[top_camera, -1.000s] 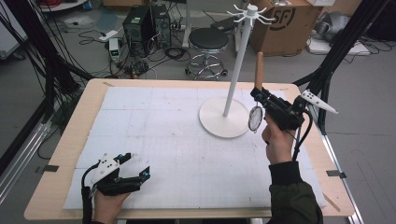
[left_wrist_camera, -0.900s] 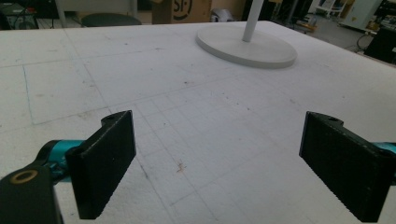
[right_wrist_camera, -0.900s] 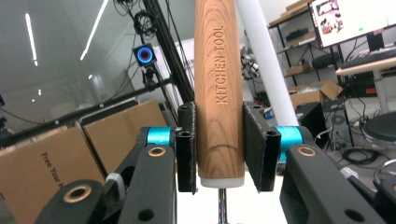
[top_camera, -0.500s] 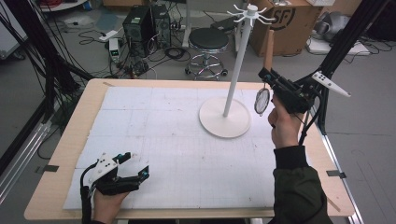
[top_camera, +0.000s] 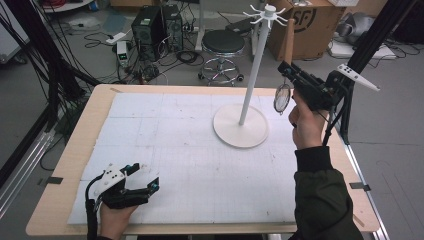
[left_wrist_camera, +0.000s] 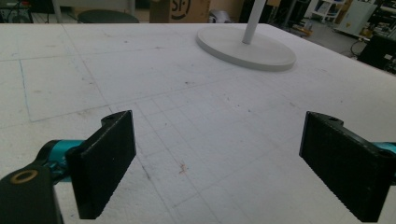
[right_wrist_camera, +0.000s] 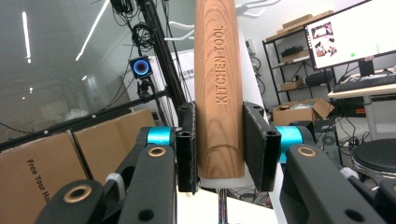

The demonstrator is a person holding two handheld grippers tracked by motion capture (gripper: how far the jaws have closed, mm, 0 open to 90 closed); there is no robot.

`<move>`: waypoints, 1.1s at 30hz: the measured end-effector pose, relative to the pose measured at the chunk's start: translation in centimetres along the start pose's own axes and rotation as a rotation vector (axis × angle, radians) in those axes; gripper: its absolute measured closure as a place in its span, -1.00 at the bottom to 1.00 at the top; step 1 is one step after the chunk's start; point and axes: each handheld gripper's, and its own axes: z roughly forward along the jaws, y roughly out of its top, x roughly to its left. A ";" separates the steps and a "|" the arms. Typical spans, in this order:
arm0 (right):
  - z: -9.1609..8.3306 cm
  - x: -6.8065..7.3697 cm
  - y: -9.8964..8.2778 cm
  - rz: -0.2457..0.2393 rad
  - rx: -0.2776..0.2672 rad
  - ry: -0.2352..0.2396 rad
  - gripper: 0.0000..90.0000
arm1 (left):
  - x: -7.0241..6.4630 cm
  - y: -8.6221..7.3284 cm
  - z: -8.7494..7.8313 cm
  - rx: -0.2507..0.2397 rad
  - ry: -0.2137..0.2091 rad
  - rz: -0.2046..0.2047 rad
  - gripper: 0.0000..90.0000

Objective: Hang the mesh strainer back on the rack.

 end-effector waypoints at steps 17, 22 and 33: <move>1.5 -0.8 -0.8 0.024 0.015 0.005 0.53 | 0.3 0.0 -0.1 -0.002 0.002 -0.008 -0.75; 1.1 -0.7 -0.5 0.018 -0.006 0.008 0.53 | 0.3 0.0 0.0 -0.004 -0.002 -0.014 -0.75; 0.2 -1.7 0.8 0.048 -0.030 -0.003 0.53 | 0.3 0.0 0.0 -0.003 -0.005 -0.016 -0.75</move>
